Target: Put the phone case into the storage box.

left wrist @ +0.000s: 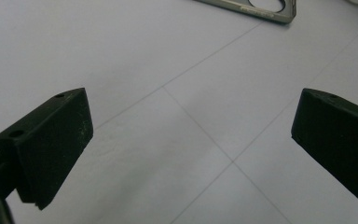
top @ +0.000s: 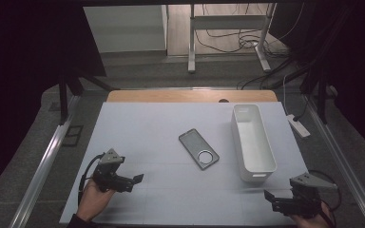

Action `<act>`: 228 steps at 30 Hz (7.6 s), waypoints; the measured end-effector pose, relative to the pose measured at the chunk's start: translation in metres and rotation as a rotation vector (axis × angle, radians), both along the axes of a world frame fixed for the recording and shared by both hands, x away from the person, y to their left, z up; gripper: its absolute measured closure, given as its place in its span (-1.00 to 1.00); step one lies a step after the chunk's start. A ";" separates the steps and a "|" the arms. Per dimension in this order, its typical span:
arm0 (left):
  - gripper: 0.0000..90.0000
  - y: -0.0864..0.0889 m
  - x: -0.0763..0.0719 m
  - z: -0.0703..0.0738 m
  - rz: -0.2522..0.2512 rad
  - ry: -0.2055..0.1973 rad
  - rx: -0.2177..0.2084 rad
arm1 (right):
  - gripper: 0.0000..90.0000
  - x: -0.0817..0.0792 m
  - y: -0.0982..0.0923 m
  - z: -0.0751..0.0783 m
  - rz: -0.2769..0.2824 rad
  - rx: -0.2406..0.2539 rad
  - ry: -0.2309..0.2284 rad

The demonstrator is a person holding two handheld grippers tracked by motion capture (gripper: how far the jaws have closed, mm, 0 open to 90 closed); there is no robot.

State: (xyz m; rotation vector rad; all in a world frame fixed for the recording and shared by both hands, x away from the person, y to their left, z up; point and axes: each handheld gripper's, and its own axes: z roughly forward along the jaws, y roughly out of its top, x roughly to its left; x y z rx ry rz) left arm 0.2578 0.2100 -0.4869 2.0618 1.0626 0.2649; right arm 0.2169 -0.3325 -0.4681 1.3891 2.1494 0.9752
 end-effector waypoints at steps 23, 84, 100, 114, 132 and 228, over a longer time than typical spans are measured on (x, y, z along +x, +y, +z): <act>-1.00 -0.039 0.044 0.012 -0.080 0.001 -0.028 | -1.00 0.001 0.000 0.000 0.005 0.000 0.006; -1.00 -0.128 0.131 0.009 -0.249 0.048 0.103 | -1.00 0.001 0.000 0.000 0.009 -0.004 0.004; -0.77 -0.148 0.145 0.007 -0.257 0.056 0.164 | -1.00 0.002 0.000 0.000 0.009 -0.003 0.007; 0.89 -0.156 0.155 0.003 -0.278 0.101 0.205 | -1.00 0.002 0.000 -0.001 0.011 -0.004 0.010; 0.99 -0.161 0.171 -0.021 -0.230 0.103 0.268 | -1.00 0.002 -0.001 -0.001 0.009 0.003 0.016; 0.59 -0.153 0.092 0.010 -0.295 0.112 0.182 | -1.00 0.003 0.002 0.000 0.020 -0.009 0.006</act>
